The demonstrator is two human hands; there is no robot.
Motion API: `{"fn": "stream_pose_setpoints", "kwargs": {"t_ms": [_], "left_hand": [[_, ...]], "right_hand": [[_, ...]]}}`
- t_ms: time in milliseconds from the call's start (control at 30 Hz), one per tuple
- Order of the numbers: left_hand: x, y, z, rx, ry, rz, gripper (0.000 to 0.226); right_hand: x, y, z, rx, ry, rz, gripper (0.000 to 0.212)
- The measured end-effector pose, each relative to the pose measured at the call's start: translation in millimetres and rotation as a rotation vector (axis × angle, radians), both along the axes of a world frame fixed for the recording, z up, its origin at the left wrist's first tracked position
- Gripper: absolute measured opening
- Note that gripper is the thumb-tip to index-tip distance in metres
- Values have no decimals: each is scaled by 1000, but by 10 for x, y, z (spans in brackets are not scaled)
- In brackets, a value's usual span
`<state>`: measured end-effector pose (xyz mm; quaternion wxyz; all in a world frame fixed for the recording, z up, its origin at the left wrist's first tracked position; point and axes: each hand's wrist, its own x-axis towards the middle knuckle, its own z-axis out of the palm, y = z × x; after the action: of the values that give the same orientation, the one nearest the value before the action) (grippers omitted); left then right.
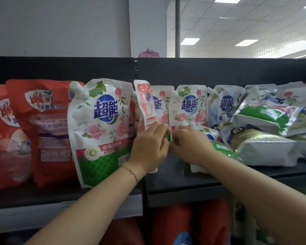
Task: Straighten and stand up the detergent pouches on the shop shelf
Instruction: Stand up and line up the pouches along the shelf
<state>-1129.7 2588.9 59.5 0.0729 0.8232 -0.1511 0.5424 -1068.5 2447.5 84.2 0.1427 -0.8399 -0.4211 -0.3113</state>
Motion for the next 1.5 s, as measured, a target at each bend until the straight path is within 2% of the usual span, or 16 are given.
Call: {"fn": "stream_pose_setpoints", "kwargs": {"t_ms": [133, 300, 433, 533, 667, 733, 833, 900, 1100, 1267, 1400, 1500], "left_hand": [[173, -263, 31, -81, 159, 38, 6], [541, -508, 56, -218, 372, 61, 8], [874, -581, -67, -522, 567, 63, 15], [1058, -577, -198, -761, 687, 82, 28], [1170, -468, -301, -1181, 776, -61, 54], [1185, -415, -315, -1289, 786, -98, 59], [1213, -421, -275, -1376, 809, -202, 41], [1224, -482, -211, -1427, 894, -303, 34], [1175, -688, -35, -1415, 1072, -376, 36], [1219, -636, -17, -1454, 1171, -467, 51], [1257, -651, -27, -1425, 1095, -416, 46], [1280, -631, -39, -1384, 924, -329, 45]], "right_hand": [[151, -318, -5, 12, 8, -109, 25], [370, -560, -255, -203, 256, -271, 64], [392, -580, -539, -215, 159, -275, 76], [381, -604, -558, -204, 178, -256, 76], [359, -620, -585, -183, 220, -237, 82], [339, -617, -635, -152, 218, -232, 84], [318, -628, -714, -92, 201, -219, 85], [297, -648, -750, -79, 208, -204, 85], [249, -690, -801, -64, 199, -193, 84], [201, -731, -858, -58, 199, -169, 83], [175, -759, -890, -24, 193, -153, 81], [152, -769, -893, 17, 187, -117, 77]]}}
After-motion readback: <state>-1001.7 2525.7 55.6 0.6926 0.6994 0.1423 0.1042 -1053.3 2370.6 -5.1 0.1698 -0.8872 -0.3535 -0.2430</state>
